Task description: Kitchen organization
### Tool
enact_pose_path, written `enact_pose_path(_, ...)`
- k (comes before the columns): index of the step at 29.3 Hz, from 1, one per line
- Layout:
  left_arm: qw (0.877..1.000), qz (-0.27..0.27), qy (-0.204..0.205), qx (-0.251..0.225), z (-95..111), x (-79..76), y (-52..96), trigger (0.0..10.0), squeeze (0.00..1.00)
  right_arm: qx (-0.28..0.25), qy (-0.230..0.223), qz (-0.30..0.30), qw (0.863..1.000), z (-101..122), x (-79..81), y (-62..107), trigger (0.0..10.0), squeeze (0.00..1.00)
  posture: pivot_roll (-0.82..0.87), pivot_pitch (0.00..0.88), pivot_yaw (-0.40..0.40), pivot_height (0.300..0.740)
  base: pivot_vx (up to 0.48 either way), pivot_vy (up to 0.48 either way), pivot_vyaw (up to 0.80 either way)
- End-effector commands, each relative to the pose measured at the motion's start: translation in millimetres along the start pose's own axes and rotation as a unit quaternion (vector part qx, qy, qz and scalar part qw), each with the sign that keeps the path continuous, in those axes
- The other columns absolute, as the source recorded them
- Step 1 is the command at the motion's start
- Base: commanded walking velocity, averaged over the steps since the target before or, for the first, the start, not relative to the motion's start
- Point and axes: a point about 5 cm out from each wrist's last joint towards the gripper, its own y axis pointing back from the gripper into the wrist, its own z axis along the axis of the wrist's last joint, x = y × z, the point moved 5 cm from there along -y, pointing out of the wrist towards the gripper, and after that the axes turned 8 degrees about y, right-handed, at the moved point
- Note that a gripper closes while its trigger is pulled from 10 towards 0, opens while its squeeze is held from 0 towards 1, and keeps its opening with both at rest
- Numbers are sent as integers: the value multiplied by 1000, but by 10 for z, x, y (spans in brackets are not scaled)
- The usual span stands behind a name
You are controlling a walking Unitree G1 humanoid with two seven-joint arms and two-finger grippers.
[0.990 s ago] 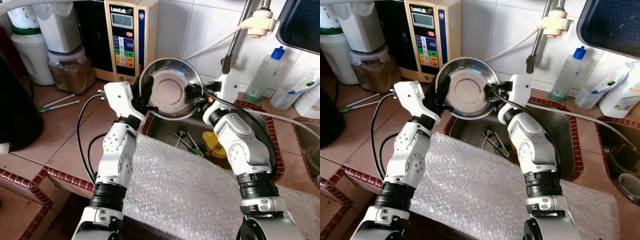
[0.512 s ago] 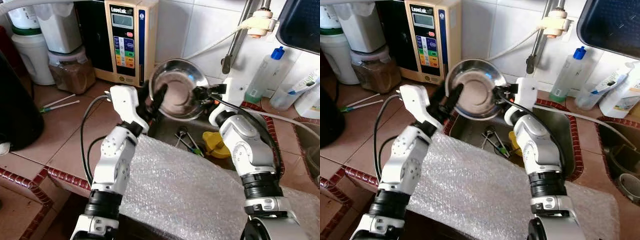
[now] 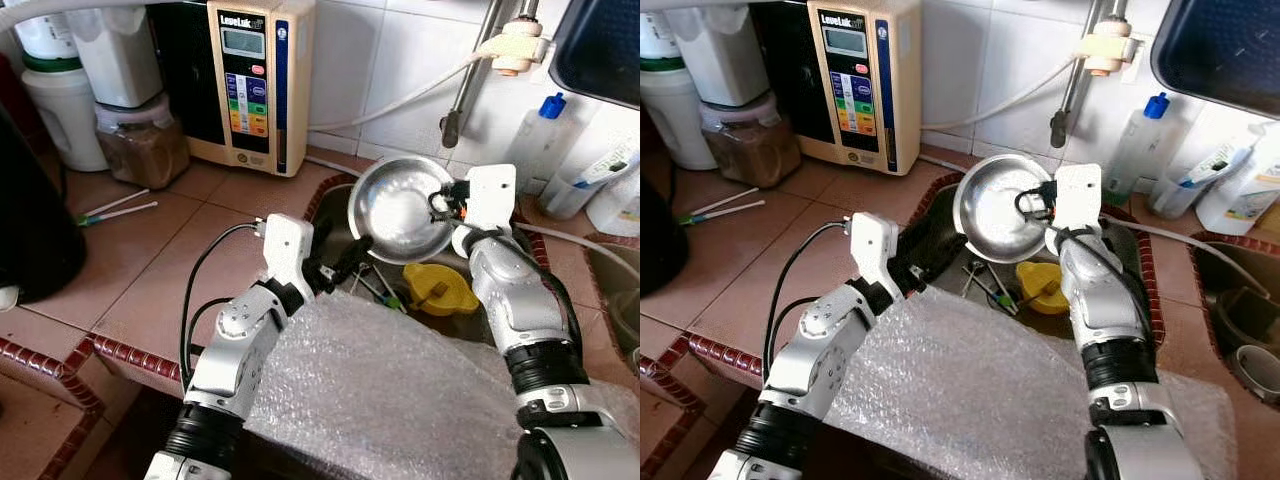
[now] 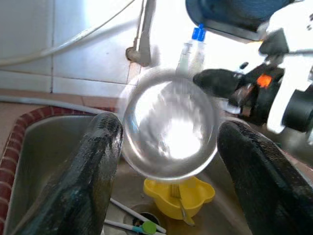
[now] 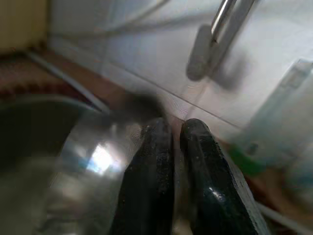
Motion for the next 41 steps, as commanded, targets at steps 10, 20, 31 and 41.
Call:
enact_pose_path(10, 1000, -11, -13, 16, -29, -59, 12, 10000, 1000, 39, 31, -17, 999, -351, -43, 53, 0, 0, 61, 0, -39, 740, 0, 0, 0)
enact_pose_path(20, 1000, -14, -16, 21, -46, -70, 12, 10000, 1000, 46, 21, -4, 999, -420, 5, 51, 0, 0, 60, 0, -37, 740, 0, 0, 0)
enact_pose_path(31, 998, -10, -36, 51, -148, -25, 72, 10000, 1000, 62, 23, 31, 997, -505, 145, 70, 10000, 0, 62, 0, -39, 740, 0, 0, 0)
enact_pose_path(41, 996, 43, -60, 52, -160, 149, 186, 10000, 1000, 52, -4, 24, 998, -489, 138, 99, 10000, 1000, 59, 0, -40, 740, 0, 0, 0)
